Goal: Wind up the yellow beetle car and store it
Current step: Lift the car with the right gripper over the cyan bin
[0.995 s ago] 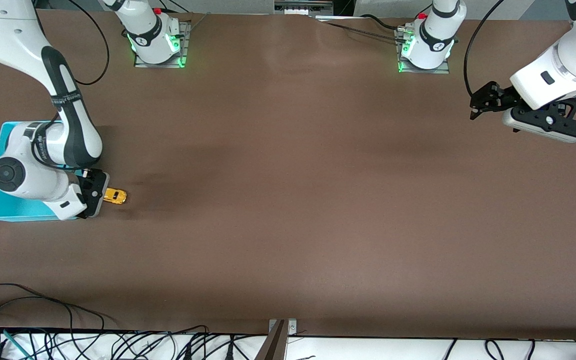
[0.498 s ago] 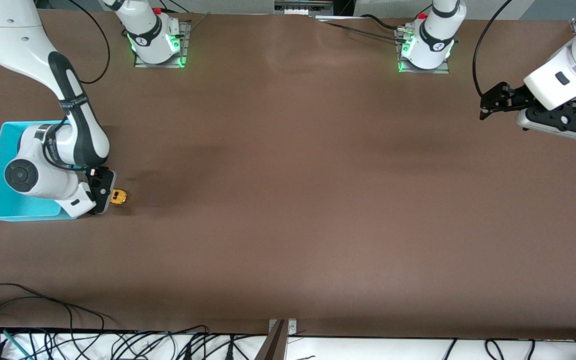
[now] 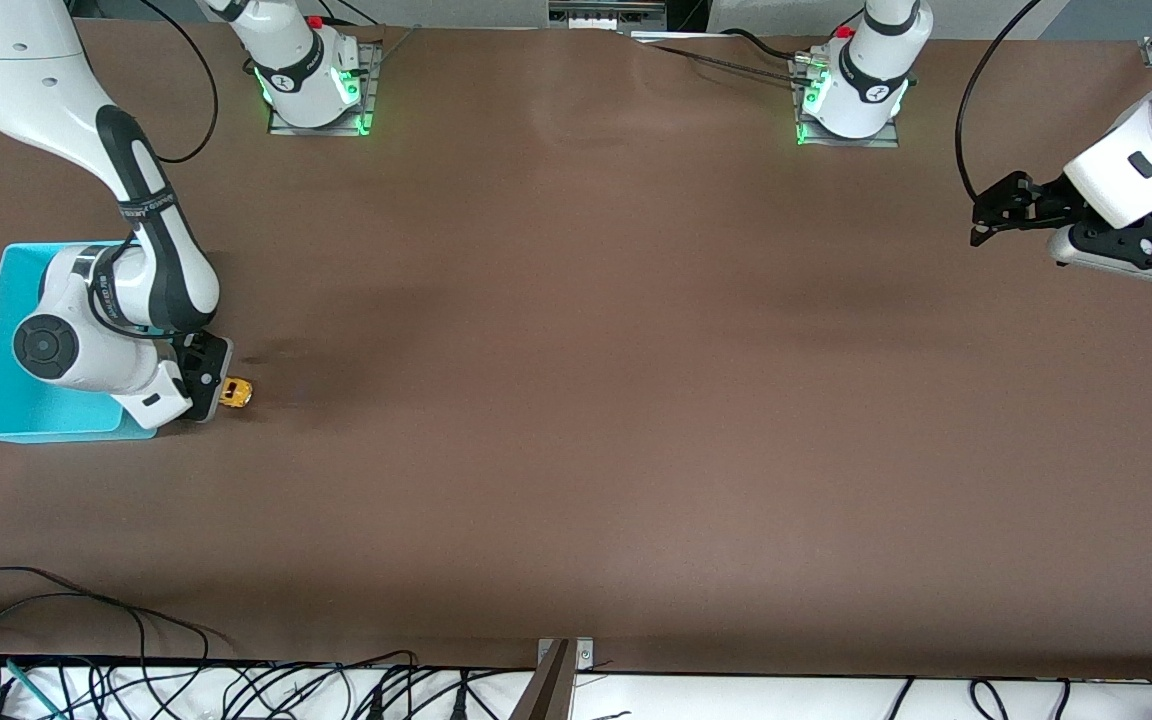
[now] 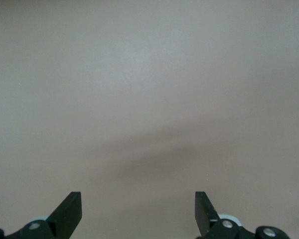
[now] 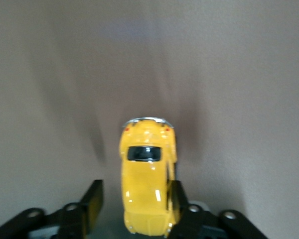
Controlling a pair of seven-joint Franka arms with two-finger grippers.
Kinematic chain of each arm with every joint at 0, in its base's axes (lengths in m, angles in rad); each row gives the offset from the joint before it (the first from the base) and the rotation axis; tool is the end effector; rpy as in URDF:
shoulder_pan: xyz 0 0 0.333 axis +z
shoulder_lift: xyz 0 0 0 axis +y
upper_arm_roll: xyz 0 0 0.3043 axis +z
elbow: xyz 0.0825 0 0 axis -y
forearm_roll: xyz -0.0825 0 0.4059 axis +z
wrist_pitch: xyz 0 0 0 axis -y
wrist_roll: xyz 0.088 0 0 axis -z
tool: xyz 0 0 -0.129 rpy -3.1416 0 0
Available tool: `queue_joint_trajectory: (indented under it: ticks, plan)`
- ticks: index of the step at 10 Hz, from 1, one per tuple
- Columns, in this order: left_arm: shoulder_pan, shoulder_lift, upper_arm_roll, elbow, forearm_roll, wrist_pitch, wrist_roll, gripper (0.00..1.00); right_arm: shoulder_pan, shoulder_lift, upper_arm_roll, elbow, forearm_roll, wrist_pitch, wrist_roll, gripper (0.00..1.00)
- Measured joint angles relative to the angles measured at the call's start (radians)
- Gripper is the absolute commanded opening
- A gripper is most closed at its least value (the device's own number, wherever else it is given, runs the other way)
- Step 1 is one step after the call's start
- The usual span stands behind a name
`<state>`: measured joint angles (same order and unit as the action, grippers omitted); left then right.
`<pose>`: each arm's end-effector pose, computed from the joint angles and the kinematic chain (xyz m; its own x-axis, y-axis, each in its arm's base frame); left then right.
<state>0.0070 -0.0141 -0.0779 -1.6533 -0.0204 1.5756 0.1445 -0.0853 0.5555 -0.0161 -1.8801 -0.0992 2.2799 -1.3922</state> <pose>0.5668 -0.0431 0.5587 0.9751 -0.2134 -0.0602 -0.2121 -0.9769 0.0282 0.6202 -0.0672 0.1518 0.1982 0.9751 -0.0996 0.9671 -0.2111 -0.1422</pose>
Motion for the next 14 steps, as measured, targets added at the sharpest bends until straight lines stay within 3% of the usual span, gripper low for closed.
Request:
queue_joint_trajectory:
  ticks: [5,9,11,14]
  plan:
    - [-0.001,0.000,-0.005,0.003,0.000,0.000,-0.011,1.00,-0.008,-0.028,0.018,0.007,0.060,-0.035,0.054,0.00]
    - [-0.003,0.000,-0.006,0.005,0.000,0.002,-0.015,1.00,-0.001,-0.183,0.100,0.095,0.064,-0.319,0.239,0.00]
    - [-0.010,0.000,-0.006,0.006,0.000,0.002,-0.016,1.00,-0.008,-0.202,0.044,0.151,0.041,-0.397,0.214,0.00]
    - [-0.010,0.000,-0.007,0.007,0.000,0.002,-0.016,1.00,-0.021,-0.198,-0.121,0.161,0.017,-0.367,0.054,0.00]
